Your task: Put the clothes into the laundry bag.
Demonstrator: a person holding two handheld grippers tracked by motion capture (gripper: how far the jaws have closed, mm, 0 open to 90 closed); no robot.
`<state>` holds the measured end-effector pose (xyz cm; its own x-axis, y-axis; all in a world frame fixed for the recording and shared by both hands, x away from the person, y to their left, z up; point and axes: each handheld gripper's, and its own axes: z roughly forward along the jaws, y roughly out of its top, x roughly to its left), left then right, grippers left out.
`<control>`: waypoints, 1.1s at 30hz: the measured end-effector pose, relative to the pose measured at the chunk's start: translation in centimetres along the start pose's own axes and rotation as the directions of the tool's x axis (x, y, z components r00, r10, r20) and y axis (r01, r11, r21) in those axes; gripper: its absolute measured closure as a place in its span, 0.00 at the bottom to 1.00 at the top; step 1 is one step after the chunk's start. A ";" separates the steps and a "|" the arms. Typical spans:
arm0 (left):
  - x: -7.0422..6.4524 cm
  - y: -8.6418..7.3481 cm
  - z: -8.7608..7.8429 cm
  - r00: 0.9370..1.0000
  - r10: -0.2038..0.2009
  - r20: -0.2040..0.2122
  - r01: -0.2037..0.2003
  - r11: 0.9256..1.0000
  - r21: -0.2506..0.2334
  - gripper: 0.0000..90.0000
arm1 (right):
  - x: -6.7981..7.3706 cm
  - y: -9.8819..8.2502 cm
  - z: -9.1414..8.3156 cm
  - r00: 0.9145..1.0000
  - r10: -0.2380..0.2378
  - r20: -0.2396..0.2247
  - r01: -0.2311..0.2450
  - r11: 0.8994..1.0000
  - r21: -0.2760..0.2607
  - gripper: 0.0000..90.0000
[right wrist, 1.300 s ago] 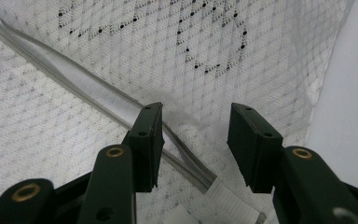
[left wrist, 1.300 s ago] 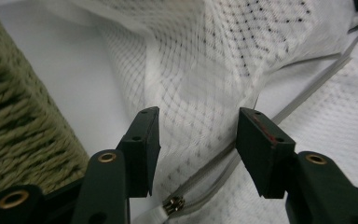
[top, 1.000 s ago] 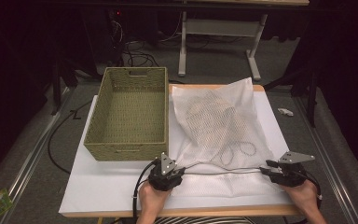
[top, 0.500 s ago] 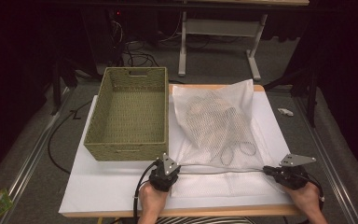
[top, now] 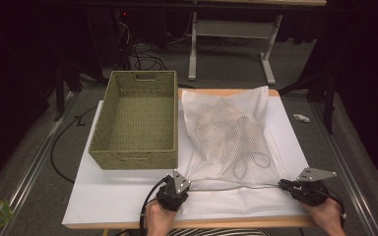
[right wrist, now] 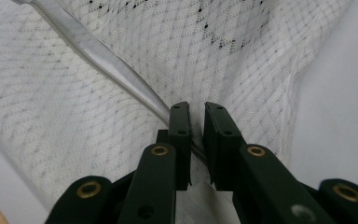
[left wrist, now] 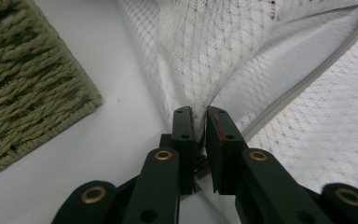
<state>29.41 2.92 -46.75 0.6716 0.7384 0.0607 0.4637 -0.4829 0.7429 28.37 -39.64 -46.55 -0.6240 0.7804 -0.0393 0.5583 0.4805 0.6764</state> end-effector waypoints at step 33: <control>0.2 6.1 -0.3 0.990 0.036 0.139 0.007 0.956 -0.293 0.44 | -0.1 3.4 -1.0 0.986 0.124 0.115 -0.094 0.968 -0.233 0.43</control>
<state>32.16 0.29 -42.01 0.7617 0.6479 -0.0060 0.2780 -0.3186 0.9062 29.85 -38.47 -43.51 -0.4832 0.8746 -0.0395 0.4717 0.2981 0.8298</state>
